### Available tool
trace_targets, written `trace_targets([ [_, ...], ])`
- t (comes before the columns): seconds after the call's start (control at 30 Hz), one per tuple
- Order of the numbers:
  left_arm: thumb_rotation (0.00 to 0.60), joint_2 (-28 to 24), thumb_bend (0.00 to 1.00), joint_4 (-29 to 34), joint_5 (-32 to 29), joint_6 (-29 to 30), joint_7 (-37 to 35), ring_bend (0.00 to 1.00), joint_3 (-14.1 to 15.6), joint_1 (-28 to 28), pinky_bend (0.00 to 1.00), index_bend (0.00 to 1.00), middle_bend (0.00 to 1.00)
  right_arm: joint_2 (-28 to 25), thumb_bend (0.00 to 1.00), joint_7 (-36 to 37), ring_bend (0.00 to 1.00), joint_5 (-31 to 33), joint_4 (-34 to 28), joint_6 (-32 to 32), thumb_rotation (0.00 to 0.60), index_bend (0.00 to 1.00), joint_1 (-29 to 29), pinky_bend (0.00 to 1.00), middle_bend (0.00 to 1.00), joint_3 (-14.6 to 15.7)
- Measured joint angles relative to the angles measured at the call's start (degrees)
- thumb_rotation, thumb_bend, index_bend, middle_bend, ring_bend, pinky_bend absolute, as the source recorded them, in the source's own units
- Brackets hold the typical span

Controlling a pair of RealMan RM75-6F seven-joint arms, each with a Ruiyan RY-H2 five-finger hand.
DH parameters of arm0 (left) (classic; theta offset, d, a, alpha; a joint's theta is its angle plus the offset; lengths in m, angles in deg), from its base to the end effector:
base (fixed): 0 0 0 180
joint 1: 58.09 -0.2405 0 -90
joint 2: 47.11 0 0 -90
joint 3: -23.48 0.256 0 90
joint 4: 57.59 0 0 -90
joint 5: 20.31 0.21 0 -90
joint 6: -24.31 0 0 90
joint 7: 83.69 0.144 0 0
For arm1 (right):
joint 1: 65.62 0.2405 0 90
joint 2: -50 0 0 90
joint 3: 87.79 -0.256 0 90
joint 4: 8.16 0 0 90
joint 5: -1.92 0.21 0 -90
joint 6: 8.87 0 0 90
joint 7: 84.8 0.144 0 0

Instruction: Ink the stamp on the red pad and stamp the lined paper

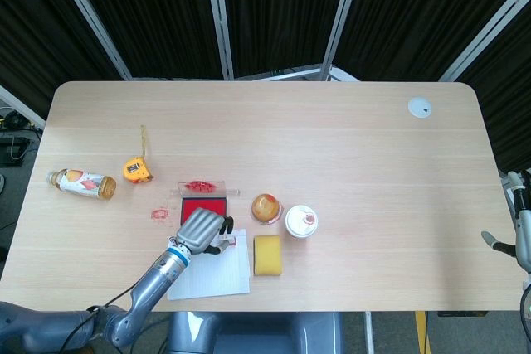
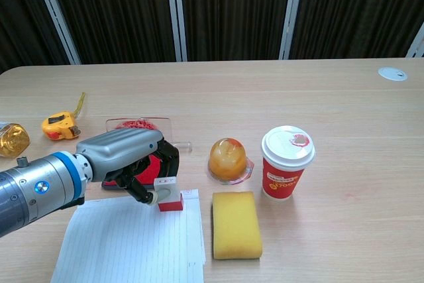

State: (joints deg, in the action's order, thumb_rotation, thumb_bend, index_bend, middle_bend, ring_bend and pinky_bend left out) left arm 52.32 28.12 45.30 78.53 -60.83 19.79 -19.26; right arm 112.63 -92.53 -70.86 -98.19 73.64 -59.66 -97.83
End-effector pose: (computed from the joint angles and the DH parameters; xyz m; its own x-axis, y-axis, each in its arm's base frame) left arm -0.1363 0.2700 -0.0914 0.4223 0.4334 0.7961 0.8685 -0.4449 -0.2185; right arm -0.3374 -0.2103 0.1986 0.5335 0.0663 0.8432 -0.8336 0.2101 0.5109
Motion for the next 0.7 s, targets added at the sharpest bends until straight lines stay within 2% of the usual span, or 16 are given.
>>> trace_targets([
  [0.7,0.6,2.97,0.37,-4.45,-0.72,-1.33,0.73,0.84,1.0,0.12,0.89,0.57,0.56,0.06,0.0,0.19,0.0,0.68,0.39,-0.64,0.6,0.0,0.16,0.0,0.0,-0.1],
])
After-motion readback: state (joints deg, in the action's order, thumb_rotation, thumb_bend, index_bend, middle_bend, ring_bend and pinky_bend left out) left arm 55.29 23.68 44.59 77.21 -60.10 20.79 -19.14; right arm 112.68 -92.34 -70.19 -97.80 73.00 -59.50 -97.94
